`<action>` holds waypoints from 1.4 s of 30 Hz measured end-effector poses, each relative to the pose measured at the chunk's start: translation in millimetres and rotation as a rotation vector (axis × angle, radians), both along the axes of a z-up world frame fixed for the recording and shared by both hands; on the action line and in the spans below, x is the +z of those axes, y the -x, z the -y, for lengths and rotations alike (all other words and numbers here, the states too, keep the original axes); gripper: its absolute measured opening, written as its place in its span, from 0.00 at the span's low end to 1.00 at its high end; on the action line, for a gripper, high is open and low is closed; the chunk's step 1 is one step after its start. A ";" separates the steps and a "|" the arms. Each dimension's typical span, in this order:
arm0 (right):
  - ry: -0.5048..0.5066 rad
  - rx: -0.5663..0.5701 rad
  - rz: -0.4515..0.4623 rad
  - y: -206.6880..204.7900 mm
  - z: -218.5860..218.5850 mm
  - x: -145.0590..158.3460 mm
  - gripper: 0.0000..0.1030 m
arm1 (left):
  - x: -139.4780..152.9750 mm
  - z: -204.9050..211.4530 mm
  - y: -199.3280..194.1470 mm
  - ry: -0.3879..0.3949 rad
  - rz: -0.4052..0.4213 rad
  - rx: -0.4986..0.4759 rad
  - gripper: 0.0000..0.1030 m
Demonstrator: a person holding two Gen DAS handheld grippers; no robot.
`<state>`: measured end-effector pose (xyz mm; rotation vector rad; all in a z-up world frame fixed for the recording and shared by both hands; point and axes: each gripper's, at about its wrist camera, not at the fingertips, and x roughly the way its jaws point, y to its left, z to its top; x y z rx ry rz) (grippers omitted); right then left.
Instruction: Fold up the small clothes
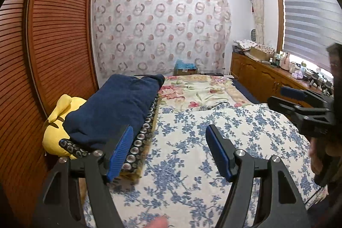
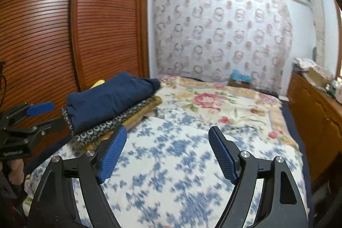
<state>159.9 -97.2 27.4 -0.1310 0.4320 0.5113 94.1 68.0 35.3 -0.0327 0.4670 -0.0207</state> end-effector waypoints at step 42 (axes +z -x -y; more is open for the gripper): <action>-0.076 -0.219 0.063 70.5 91.2 17.7 0.79 | 28.6 51.7 27.4 -0.016 0.068 -0.035 0.69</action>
